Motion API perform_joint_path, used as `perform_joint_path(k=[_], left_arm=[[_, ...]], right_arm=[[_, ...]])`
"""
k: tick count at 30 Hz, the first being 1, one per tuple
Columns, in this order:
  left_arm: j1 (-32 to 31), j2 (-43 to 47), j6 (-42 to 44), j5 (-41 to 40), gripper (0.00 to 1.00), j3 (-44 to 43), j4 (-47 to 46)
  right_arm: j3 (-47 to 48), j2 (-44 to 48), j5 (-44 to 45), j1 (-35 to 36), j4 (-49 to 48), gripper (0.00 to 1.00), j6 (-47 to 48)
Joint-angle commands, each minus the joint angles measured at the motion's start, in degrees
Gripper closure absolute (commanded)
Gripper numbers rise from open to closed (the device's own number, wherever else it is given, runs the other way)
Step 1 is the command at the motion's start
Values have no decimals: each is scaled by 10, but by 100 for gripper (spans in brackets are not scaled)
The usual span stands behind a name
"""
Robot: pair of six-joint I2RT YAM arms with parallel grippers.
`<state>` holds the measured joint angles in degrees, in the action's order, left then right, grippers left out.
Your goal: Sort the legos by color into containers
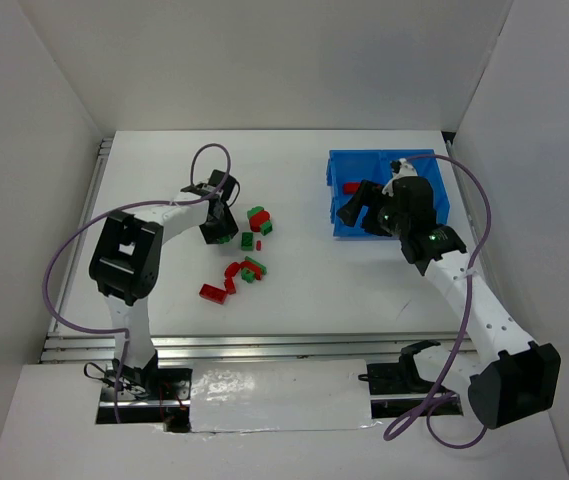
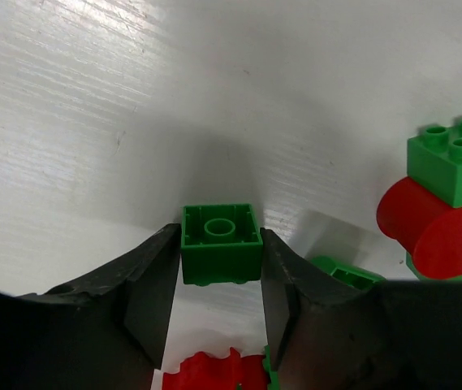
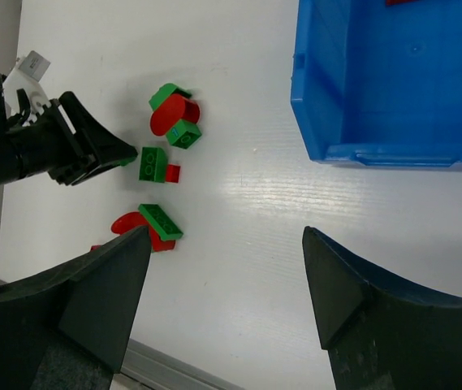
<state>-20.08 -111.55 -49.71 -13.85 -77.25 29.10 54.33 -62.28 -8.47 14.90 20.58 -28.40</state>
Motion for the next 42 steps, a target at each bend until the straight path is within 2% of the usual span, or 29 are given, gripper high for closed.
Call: perform_joint_path(k=[1, 3, 4, 5, 6, 8, 10, 11, 13, 14, 17, 21, 24, 26, 31, 37, 42], left_arm=[[-2, -14, -6, -6, 45, -9, -7], [-2, -17, -10, -1, 49, -6, -12], [-2, -17, -10, 0, 57, -5, -13], [-1, -14, -13, 0, 77, -4, -12], [-2, -9, -16, 0, 87, -3, -7], [-2, 26, -28, 4, 100, 11, -11], [-3, 79, -48, 18, 100, 24, -15], [-4, 99, -56, 28, 100, 31, -19], [-14, 158, -92, 58, 100, 49, -28], [-19, 177, -106, 70, 100, 54, -32], [-48, 243, -167, 110, 100, 80, -60], [-87, 309, -251, 160, 100, 141, -124], [-102, 356, -309, 208, 100, 180, -190], [-113, 364, -318, 215, 100, 179, -199], [-120, 383, -325, 227, 100, 177, -193], [-120, 390, -327, 236, 100, 175, -193], [-120, 387, -329, 244, 100, 179, -203]], right_arm=[[0, 11, -10, 6, -16, 18, 12], [-1, 8, -11, 7, -17, 18, 13], [-2, 9, -17, 6, -19, 18, 12], [-5, 8, -23, 6, -23, 18, 11], [-15, 10, -34, 7, -40, 18, 9], [-53, 18, -88, 14, -105, 19, -2], [-87, 25, -114, 40, -165, 19, -32], [-121, 30, -113, 55, -224, 19, -46], [-153, 32, -100, 84, -282, 19, -77], [-179, 32, -67, 122, -336, 19, -105], [-205, 20, 35, 207, -412, 18, -133], [-180, -14, 159, 280, -424, 19, -133], [-190, -23, 197, 301, -471, 22, -139], [-200, -26, 204, 310, -504, 24, -137], [-180, -48, 219, 326, -515, 25, -124], [-168, -69, 188, 340, -542, 27, -119], [-170, -78, 197, 366, -574, 28, -99]])
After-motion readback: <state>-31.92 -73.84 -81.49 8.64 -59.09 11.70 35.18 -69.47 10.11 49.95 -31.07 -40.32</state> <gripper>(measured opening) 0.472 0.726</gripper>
